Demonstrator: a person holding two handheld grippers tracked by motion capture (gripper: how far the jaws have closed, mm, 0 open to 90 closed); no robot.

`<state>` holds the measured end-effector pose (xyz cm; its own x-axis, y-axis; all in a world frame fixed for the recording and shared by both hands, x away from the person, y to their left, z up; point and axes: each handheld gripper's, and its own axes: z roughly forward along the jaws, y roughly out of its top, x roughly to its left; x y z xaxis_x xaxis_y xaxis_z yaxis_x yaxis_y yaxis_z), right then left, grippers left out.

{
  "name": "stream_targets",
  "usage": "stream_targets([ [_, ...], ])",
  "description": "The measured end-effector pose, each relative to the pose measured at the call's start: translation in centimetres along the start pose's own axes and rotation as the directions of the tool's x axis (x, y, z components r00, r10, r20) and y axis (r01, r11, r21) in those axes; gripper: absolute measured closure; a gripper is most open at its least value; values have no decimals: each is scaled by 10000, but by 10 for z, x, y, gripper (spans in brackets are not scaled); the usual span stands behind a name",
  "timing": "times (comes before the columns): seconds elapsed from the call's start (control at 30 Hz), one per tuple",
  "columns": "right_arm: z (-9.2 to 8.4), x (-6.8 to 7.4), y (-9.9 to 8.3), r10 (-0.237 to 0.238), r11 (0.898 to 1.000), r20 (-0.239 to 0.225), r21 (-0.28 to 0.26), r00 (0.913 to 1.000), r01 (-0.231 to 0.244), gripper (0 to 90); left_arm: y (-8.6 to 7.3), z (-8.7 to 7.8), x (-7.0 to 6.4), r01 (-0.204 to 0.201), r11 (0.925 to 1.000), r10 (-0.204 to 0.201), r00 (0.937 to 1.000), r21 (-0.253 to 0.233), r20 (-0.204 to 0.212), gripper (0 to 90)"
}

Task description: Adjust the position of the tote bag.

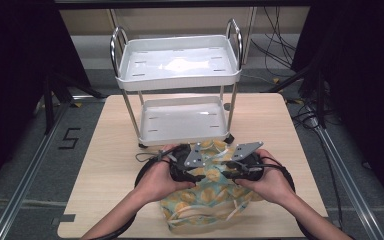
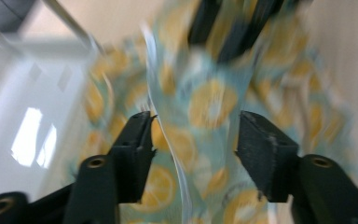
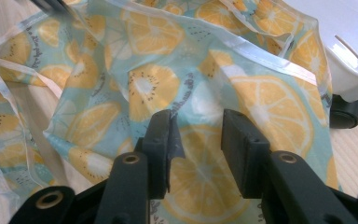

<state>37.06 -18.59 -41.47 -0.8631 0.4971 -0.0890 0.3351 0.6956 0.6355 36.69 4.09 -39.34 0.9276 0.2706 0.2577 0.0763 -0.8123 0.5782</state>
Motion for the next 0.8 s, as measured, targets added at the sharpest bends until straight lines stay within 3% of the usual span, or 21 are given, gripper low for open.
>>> stream_targets([
  [0.03, 0, 0, 0, 0, 10000, 0, 0, 10000, 0, 640, 0, 0, 0, 0, 10000, 0, 10000, 0, 0, 392],
  [0.07, 0, 0, 0, 10, 10000, 1, 7, 10000, -10, 637, -6, 16, 1, -34, 9993, 36, 10000, 378, -34, 367],
  [0.1, 0, 0, 0, 10, 10000, 1, 7, 10000, -10, 637, -6, 16, 1, -34, 9993, 36, 10000, 378, -34, 356],
  [0.13, 0, -2, 0, -294, 9995, 12, -69, 9996, 295, 635, -9, 27, 2, -333, 9976, 332, 9994, 607, 30, 349],
  [0.2, -1, -2, 0, -207, 9998, -75, -5, 9998, 207, 634, -11, 36, 1, -502, 9950, 481, 9985, 862, 258, 363],
  [0.3, -2, -2, 0, -207, 9998, -98, 8, 9997, 207, 633, -12, 42, 0, -700, 9932, 694, 9975, 928, 101, 455],
  [0.33, -1, -2, 0, -303, 9995, -28, -113, 9995, 303, 630, -12, 44, -1, -1013, 9903, 1008, 9949, 951, 104, 517],
  [0.43, -2, -1, -1, -257, 9996, -66, -97, 9996, 256, 627, -11, 44, -3, -1179, 9888, 1180, 9930, 913, 49, 601],
  [0.47, -3, -1, -1, -175, 9998, -149, -3, 9997, 175, 622, -10, 44, -3, -1098, 9902, 1101, 9939, 863, 15, 727],
  [0.5, -3, -1, -1, -175, 9998, -149, -3, 9997, 175, 622, -9, 43, -2, -992, 9917, 998, 9950, 814, -25, 727],
  [0.53, -3, -1, -1, -248, 9997, -94, -90, 9996, 247, 615, -7, 40, 0, -713, 9950, 718, 9974, 693, -56, 819],
  [0.6, -3, 0, -1, -306, 9993, 36, -208, 9995, 307, 609, -5, 36, 2, -276, 9979, 270, 9996, 582, 120, 887],
  [0.63, -3, 0, -1, -306, 9993, 36, -208, 9995, 307, 609, -5, 36, 2, -276, 9979, 270, 9996, 582, 120, 891],
  [0.67, -5, 0, -1, -221, 9997, -57, -146, 9997, 220, 607, -3, 33, 3, 224, 9992, -231, 9995, 334, 215, 891],
  [0.8, -14, 6, 1, -207, 9991, 222, -361, 9995, 215, 604, 6, 23, 9, 902, 9957, -898, 9957, -205, 232, 893],
])
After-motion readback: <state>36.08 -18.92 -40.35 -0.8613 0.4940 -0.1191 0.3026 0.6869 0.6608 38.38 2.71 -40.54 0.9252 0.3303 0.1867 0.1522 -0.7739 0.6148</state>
